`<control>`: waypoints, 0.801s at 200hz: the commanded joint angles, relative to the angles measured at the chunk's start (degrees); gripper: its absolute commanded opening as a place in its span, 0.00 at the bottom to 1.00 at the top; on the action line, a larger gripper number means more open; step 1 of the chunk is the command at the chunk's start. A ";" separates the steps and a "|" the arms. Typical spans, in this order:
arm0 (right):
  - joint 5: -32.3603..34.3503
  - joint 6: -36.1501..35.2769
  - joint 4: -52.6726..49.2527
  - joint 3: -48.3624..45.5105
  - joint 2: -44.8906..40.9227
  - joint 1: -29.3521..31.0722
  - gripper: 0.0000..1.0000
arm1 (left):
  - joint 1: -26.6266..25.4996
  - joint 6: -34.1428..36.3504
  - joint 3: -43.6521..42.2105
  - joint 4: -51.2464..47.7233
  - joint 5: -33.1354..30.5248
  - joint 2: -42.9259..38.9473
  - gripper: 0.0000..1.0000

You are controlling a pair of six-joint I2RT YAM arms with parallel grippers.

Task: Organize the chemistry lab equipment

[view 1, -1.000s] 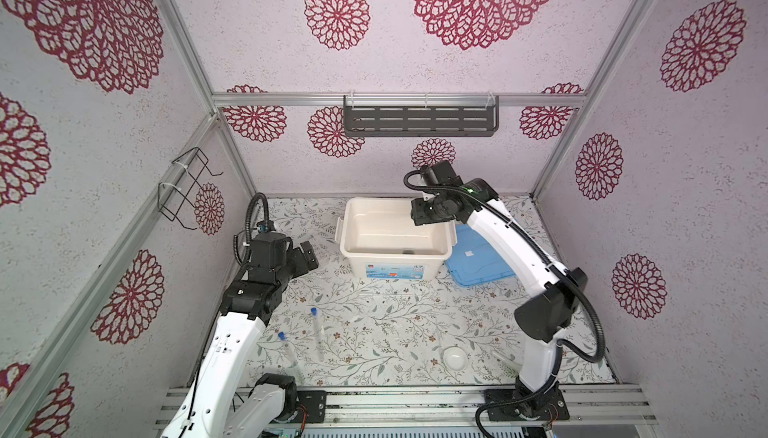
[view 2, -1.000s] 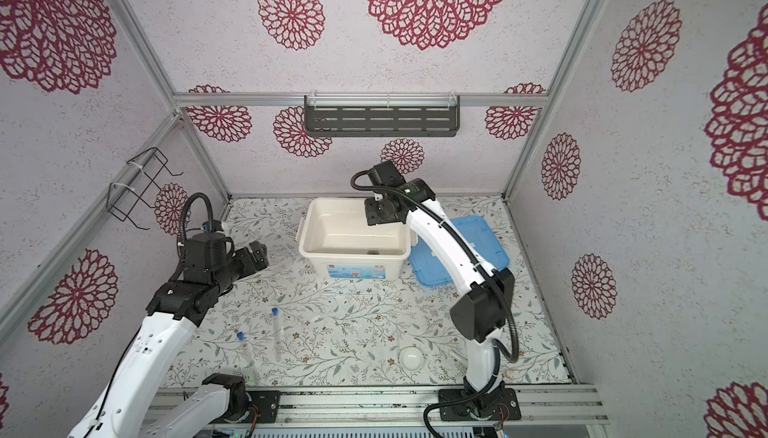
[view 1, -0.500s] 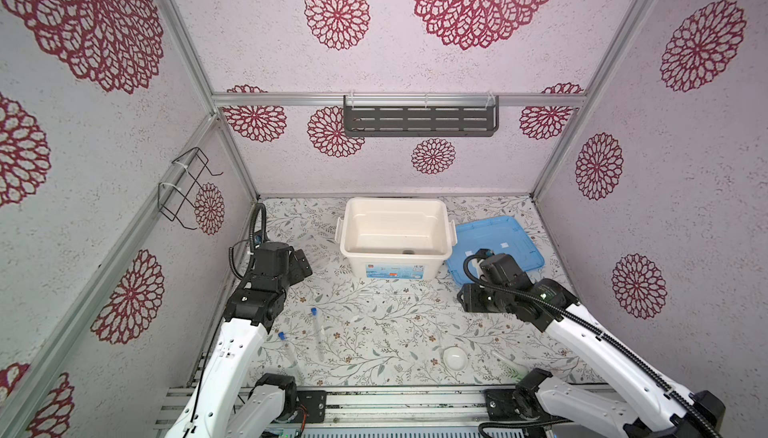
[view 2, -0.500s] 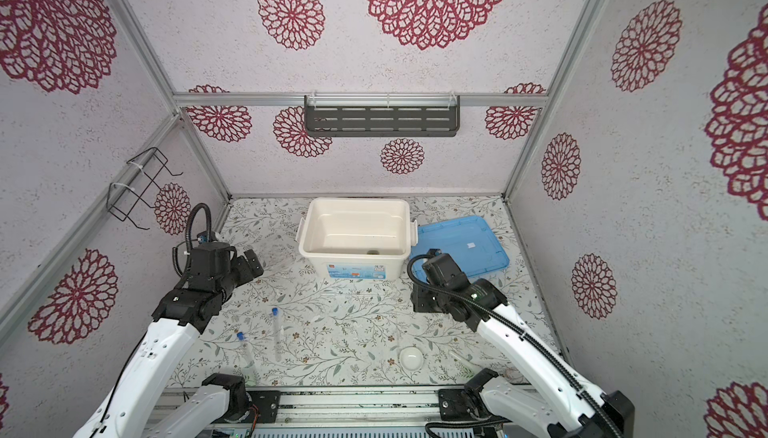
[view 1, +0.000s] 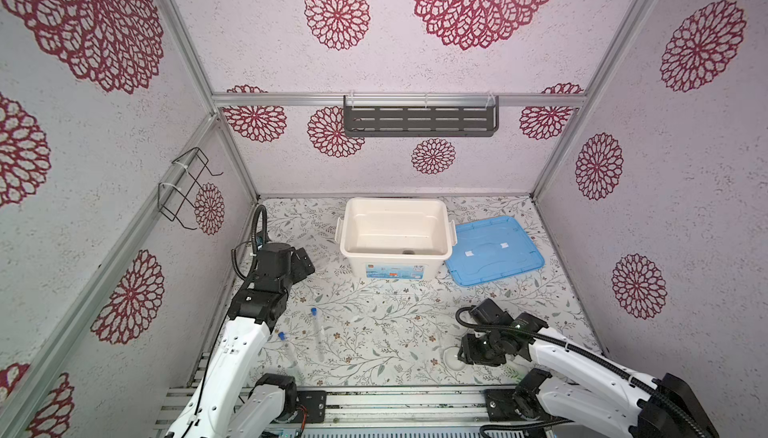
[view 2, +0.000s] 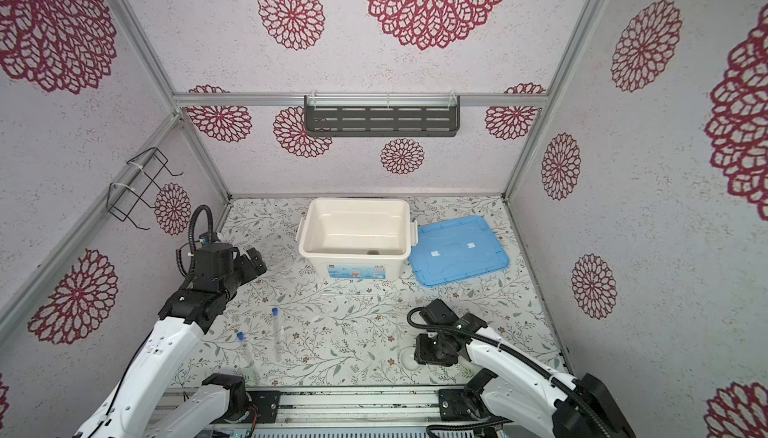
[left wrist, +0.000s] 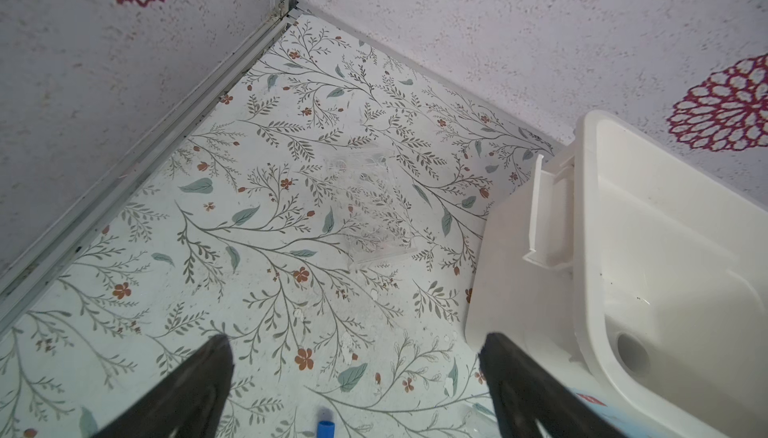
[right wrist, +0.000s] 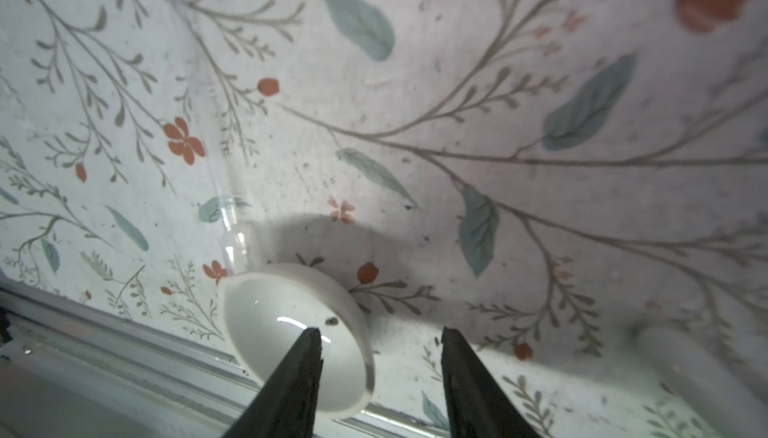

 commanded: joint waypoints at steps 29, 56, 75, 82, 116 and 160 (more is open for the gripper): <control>-2.03 2.99 5.01 -1.80 0.18 1.92 0.29 | 0.15 -1.23 -0.09 2.64 0.58 0.49 0.97; 1.00 3.35 5.03 -1.43 -0.37 3.04 0.12 | 0.15 -2.17 0.55 1.38 0.57 0.70 0.97; 5.25 3.80 4.27 -1.13 -3.54 3.87 0.08 | 0.15 -1.65 0.15 2.24 1.99 0.58 0.97; 6.25 4.39 4.32 -1.25 -4.73 4.05 0.06 | 0.15 -1.72 0.33 1.88 2.01 0.68 0.97; 11.44 6.18 3.43 2.38 -9.78 4.66 0.00 | 0.06 -1.83 0.33 1.83 5.85 0.52 0.97; 19.70 -3.20 3.74 17.96 -4.93 4.47 0.00 | 0.06 -0.84 0.35 3.60 6.11 1.15 0.98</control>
